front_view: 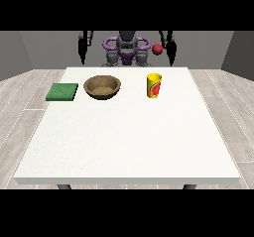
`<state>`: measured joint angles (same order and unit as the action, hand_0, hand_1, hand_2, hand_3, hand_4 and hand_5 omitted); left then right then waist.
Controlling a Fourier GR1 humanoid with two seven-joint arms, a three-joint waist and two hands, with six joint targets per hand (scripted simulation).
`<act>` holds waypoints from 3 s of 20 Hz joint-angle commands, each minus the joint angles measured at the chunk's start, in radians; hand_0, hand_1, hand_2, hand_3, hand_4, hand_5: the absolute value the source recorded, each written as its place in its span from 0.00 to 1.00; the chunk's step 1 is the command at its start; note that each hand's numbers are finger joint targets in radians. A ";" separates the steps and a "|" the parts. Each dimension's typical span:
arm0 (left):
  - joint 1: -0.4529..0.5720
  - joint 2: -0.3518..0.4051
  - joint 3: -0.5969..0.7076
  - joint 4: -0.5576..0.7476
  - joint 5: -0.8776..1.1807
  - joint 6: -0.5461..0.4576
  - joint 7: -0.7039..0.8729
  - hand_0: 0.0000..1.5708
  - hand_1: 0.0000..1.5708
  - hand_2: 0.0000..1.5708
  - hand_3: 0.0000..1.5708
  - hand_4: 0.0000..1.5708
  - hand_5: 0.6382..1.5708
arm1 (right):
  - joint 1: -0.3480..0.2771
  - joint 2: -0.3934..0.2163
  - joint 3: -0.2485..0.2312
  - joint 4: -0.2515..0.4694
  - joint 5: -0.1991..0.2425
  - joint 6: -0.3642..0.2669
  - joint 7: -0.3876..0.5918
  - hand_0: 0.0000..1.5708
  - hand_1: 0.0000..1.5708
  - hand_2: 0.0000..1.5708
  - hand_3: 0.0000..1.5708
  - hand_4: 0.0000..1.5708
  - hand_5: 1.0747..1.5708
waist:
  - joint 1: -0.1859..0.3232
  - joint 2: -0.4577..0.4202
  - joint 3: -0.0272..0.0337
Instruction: Pick the cup and pour the ball into the bowl, then pick the bowl and place it on the pad
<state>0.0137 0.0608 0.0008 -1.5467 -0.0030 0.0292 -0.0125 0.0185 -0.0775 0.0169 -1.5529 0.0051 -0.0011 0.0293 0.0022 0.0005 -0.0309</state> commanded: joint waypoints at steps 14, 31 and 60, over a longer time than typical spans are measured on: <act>-0.060 -0.039 -0.015 -0.308 0.103 0.094 0.498 0.00 0.00 0.00 0.00 0.38 0.99 | 0.007 0.012 -0.005 -0.403 -0.120 -0.086 0.514 0.00 0.00 0.00 0.00 0.52 0.91 | -0.062 -0.367 0.0307; -0.269 0.006 0.105 -0.003 0.021 0.069 -0.116 0.00 0.00 0.00 0.00 0.35 0.92 | -0.154 -0.037 -0.159 -0.280 -0.213 0.055 0.060 0.00 0.00 0.00 0.00 0.44 0.95 | -0.111 0.228 0.0308; -0.495 0.068 0.219 0.865 -0.068 0.187 -0.700 0.78 0.78 1.00 1.00 0.85 0.90 | -0.198 -0.166 -0.270 -0.164 -0.337 0.224 0.001 0.00 0.00 0.00 0.09 0.41 1.00 | -0.226 0.295 0.0300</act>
<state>-0.4841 0.1309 0.2300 -0.7459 -0.0082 0.1180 -0.6368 -0.1741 -0.2390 -0.2590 -1.6840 -0.3151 0.2126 0.0130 -0.1953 0.2705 0.0002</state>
